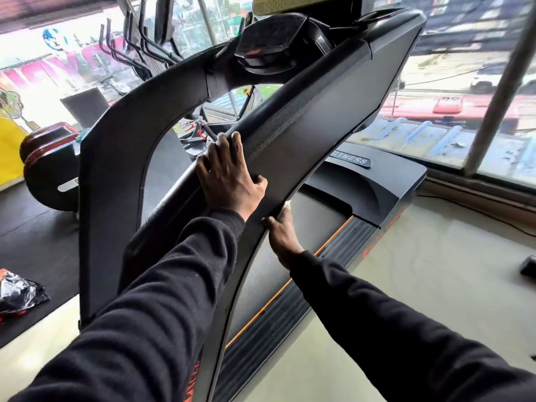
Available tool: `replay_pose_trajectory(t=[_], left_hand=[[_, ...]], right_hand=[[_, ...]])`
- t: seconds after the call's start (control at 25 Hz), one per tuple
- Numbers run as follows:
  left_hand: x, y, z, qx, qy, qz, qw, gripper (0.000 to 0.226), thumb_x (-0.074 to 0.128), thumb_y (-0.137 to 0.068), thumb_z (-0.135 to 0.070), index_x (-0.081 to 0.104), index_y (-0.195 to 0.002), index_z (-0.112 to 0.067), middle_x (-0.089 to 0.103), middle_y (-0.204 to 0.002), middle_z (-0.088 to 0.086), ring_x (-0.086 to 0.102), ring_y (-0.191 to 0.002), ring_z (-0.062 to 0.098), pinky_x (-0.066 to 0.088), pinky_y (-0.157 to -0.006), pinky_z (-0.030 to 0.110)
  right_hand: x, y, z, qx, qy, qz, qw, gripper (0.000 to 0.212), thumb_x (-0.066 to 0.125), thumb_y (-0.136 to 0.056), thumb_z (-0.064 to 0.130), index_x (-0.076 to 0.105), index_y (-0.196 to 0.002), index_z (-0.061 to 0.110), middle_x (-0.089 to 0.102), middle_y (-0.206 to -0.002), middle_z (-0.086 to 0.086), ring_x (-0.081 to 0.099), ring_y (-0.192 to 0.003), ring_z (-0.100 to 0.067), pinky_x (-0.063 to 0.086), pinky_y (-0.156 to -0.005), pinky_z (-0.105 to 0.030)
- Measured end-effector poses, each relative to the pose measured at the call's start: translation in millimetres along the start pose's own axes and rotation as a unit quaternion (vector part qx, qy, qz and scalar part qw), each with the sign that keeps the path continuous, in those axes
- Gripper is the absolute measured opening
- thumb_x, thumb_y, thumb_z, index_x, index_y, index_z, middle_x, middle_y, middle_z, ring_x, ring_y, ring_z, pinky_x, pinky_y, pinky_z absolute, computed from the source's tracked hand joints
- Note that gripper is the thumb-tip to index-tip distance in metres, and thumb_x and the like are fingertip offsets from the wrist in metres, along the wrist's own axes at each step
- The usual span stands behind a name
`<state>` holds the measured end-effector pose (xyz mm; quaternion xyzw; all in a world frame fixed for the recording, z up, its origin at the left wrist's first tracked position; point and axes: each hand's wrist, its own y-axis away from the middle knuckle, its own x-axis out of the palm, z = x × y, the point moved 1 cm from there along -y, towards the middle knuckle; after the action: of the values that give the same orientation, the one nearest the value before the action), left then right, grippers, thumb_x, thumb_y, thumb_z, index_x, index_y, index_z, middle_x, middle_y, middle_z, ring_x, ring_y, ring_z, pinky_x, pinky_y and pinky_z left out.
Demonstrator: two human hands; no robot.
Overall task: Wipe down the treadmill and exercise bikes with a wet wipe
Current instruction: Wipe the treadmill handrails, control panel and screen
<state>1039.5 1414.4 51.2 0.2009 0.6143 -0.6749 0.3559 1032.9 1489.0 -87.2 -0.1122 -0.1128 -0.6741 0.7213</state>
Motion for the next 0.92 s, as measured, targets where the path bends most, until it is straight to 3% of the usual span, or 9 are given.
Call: replay_pose_trajectory(t=[0.04, 0.12, 0.2, 0.32, 0.4, 0.52, 0.6, 0.8, 0.92], left_hand=[[0.4, -4.3, -3.7, 0.006, 0.001, 0.0, 1.0, 0.09, 0.063, -0.067, -0.047, 0.037, -0.145, -0.011, 0.046, -0.144, 0.014, 0.047, -0.125, 0.033, 0.036, -0.101, 0.048], [1.3, -12.6, -10.2, 0.019, 0.007, 0.002, 1.0, 0.091, 0.065, -0.067, -0.047, 0.036, -0.146, -0.011, 0.045, -0.145, 0.015, 0.046, -0.127, 0.033, 0.036, -0.102, 0.048], [2.1, -18.5, -16.5, 0.033, 0.013, 0.008, 0.999, 0.093, 0.065, -0.068, -0.047, 0.033, -0.148, -0.011, 0.043, -0.146, 0.016, 0.044, -0.129, 0.034, 0.034, -0.104, 0.048], [5.3, -22.8, -20.8, 0.047, 0.019, 0.008, 0.999, 0.096, 0.066, -0.069, -0.049, 0.031, -0.15, -0.01, 0.041, -0.148, 0.019, 0.042, -0.132, 0.035, 0.032, -0.108, 0.049], [7.1, -23.3, -22.3, 0.046, 0.025, 0.004, 0.999, 0.098, 0.068, -0.069, -0.05, 0.031, -0.15, -0.01, 0.04, -0.15, 0.019, 0.041, -0.134, 0.035, 0.031, -0.109, 0.048], [10.3, -29.1, -27.0, 0.054, 0.036, -0.005, 0.998, 0.099, 0.069, -0.07, -0.051, 0.031, -0.15, -0.009, 0.039, -0.151, 0.02, 0.04, -0.135, 0.035, 0.031, -0.11, 0.049], [8.6, -32.5, -33.2, 0.058, 0.044, 0.001, 0.997, 0.099, 0.068, -0.07, -0.053, 0.029, -0.15, -0.009, 0.037, -0.152, 0.02, 0.039, -0.136, 0.036, 0.03, -0.11, 0.049], [16.1, -47.4, -52.2, 0.055, 0.032, -0.005, 0.998, 0.1, 0.069, -0.068, -0.052, 0.031, -0.149, -0.009, 0.039, -0.15, 0.019, 0.041, -0.134, 0.035, 0.032, -0.108, 0.05], [19.3, -63.5, -71.2, 0.045, 0.022, -0.007, 0.999, 0.097, 0.069, -0.068, -0.052, 0.032, -0.148, -0.01, 0.04, -0.149, 0.017, 0.042, -0.132, 0.035, 0.033, -0.107, 0.051]], right_hand=[[0.7, 10.7, -4.9, 0.011, 0.012, 0.024, 1.0, 0.052, 0.046, -0.072, -0.008, 0.047, -0.121, 0.01, 0.063, -0.117, -0.005, 0.061, -0.105, -0.014, 0.052, -0.088, -0.029], [-3.4, 21.6, 2.2, 0.043, 0.036, 0.045, 0.997, 0.037, 0.041, -0.08, -0.016, 0.055, -0.105, 0.006, 0.066, -0.092, -0.004, 0.063, -0.076, -0.006, 0.05, -0.07, -0.023], [-13.6, 1.9, 16.7, 0.034, 0.041, -0.032, 0.998, 0.03, 0.038, -0.082, -0.015, 0.056, -0.094, 0.007, 0.062, -0.08, -0.005, 0.056, -0.061, -0.005, 0.045, -0.061, -0.023], [-17.0, -25.0, 29.5, -0.054, 0.044, -0.096, 0.993, 0.041, 0.045, -0.073, -0.003, 0.053, -0.11, 0.01, 0.064, -0.102, -0.006, 0.061, -0.091, -0.019, 0.052, -0.082, -0.036], [-8.7, -15.6, 16.9, -0.063, 0.094, -0.084, 0.99, 0.054, 0.047, -0.066, -0.001, 0.049, -0.119, 0.011, 0.061, -0.113, -0.004, 0.057, -0.104, -0.022, 0.05, -0.091, -0.043], [-5.0, 9.2, 12.9, -0.049, 0.088, -0.025, 0.995, 0.049, 0.042, -0.07, -0.005, 0.052, -0.116, 0.008, 0.062, -0.106, -0.004, 0.057, -0.094, -0.014, 0.05, -0.084, -0.03], [-19.4, -9.1, 14.0, -0.033, 0.077, -0.06, 0.995, 0.037, 0.04, -0.075, -0.001, 0.056, -0.108, 0.008, 0.063, -0.091, -0.002, 0.056, -0.08, -0.007, 0.047, -0.075, -0.023], [-28.8, -35.8, 17.7, -0.031, 0.143, -0.086, 0.985, 0.055, 0.049, -0.08, 0.015, 0.044, -0.135, 0.017, 0.056, -0.13, -0.003, 0.053, -0.119, -0.022, 0.042, -0.102, -0.038], [-40.5, -30.8, 17.9, -0.025, 0.106, -0.013, 0.994, 0.04, 0.045, -0.07, 0.013, 0.056, -0.108, 0.017, 0.065, -0.099, 0.001, 0.059, -0.088, -0.014, 0.047, -0.081, -0.037]])
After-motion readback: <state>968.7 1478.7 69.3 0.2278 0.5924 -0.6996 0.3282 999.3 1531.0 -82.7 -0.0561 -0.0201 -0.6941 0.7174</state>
